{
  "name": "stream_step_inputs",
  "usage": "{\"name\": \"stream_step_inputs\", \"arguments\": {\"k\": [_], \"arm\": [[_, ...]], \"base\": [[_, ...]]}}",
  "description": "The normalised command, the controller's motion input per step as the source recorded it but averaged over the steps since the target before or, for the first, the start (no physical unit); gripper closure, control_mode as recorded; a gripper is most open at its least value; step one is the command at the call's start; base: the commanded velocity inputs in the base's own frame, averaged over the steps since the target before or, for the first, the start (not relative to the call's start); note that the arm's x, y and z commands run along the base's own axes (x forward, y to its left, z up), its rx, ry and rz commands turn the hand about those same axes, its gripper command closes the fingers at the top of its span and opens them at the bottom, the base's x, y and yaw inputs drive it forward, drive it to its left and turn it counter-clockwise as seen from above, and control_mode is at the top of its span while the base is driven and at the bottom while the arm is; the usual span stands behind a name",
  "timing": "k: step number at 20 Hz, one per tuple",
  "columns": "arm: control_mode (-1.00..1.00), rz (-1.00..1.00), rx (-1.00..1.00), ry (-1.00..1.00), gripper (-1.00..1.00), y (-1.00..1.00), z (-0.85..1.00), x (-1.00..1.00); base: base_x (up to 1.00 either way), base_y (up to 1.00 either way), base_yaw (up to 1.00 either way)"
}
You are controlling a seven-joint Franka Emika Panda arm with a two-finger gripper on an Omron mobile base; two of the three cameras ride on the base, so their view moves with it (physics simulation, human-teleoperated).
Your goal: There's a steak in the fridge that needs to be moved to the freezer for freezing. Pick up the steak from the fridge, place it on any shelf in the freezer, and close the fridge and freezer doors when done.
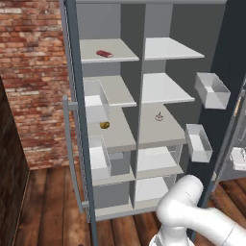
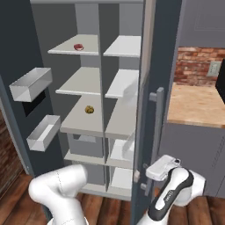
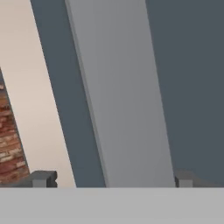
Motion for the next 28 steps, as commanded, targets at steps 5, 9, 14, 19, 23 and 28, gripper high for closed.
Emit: {"name": "stream_step_inputs", "arguments": {"k": [5,9,14,19,23,28], "arm": [[-1.00,-0.29,0.00,0.04,-1.00,1.00,0.00,0.00],[-1.00,-0.29,0.00,0.16,-1.00,1.00,0.00,0.01],[-1.00,-0.07,0.06,0.25,-1.00,1.00,0.00,0.09],[-1.00,0.00,0.09,0.16,-1.00,1.00,0.00,0.48],[-1.00,0.00,0.04,0.01,-1.00,0.86,0.00,0.53],[-1.00,0.00,0.00,-0.01,-1.00,0.52,0.00,0.62]], "base": [[0.00,0.00,0.00],[0.00,0.00,0.00],[0.00,0.00,0.00],[0.00,0.00,0.00],[0.00,0.00,0.00],[0.00,0.00,0.00]]}}
